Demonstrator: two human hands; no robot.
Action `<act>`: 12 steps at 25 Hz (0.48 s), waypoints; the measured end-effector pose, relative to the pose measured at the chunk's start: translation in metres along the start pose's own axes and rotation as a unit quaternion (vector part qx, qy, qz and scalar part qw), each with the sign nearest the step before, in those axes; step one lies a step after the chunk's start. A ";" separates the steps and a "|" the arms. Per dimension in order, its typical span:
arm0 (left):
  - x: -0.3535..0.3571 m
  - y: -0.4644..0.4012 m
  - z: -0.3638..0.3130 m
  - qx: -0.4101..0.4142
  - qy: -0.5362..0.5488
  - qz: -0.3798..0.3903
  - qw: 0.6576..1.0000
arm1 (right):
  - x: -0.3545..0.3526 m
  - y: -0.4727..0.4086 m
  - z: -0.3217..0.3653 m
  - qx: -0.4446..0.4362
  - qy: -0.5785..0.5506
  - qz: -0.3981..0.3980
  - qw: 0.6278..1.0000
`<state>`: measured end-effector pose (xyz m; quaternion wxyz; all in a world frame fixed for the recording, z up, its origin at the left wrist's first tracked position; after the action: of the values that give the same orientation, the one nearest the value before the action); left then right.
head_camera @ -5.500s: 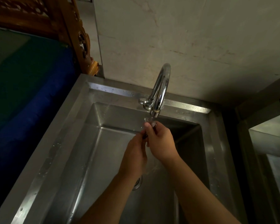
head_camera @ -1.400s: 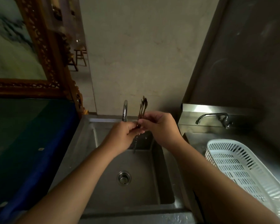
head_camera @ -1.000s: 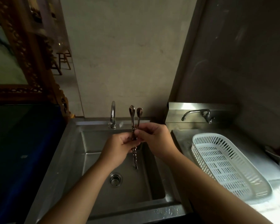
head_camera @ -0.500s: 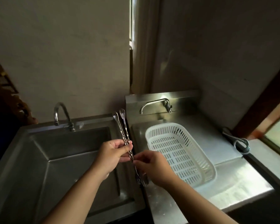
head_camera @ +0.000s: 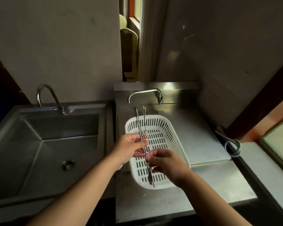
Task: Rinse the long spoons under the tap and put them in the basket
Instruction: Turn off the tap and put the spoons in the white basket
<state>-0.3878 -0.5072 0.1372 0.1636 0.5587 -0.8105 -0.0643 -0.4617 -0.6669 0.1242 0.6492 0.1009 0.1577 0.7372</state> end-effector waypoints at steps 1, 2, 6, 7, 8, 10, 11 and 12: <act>0.001 0.000 0.005 -0.008 0.005 -0.010 1.000 | -0.004 0.000 -0.006 0.007 -0.007 0.001 1.000; 0.002 0.000 0.010 -0.016 0.010 -0.022 1.000 | -0.007 0.000 -0.011 0.015 -0.012 0.000 1.000; -0.005 -0.005 0.027 -0.052 0.013 -0.048 0.997 | -0.022 -0.013 -0.026 0.041 0.019 -0.053 0.998; -0.008 -0.006 0.029 -0.059 0.007 -0.050 0.997 | -0.027 -0.019 -0.029 0.051 0.030 -0.072 0.996; -0.010 -0.008 0.032 -0.064 0.002 -0.050 0.997 | -0.033 -0.026 -0.032 0.065 0.041 -0.092 0.993; -0.013 -0.010 0.035 -0.069 -0.007 -0.051 0.996 | -0.044 -0.042 -0.039 0.103 0.086 -0.137 0.981; -0.015 -0.010 0.036 -0.070 -0.010 -0.052 0.996 | -0.049 -0.049 -0.043 0.127 0.122 -0.158 0.972; -0.016 -0.010 0.037 -0.071 -0.012 -0.052 0.996 | -0.053 -0.055 -0.048 0.152 0.161 -0.173 0.960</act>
<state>-0.3863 -0.4996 0.0960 0.1897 0.5867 -0.7753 -0.1366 -0.4199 -0.7181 0.0628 0.7102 0.0497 0.3850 0.5873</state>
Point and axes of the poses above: each hand's wrist, its own y-axis away from the middle knuckle, its own x-axis out of the palm, z = x × y, the point moved 3 cm from there along -y, towards the middle knuckle, and after that the axes turned 9 degrees about y, right-handed, at the moved point
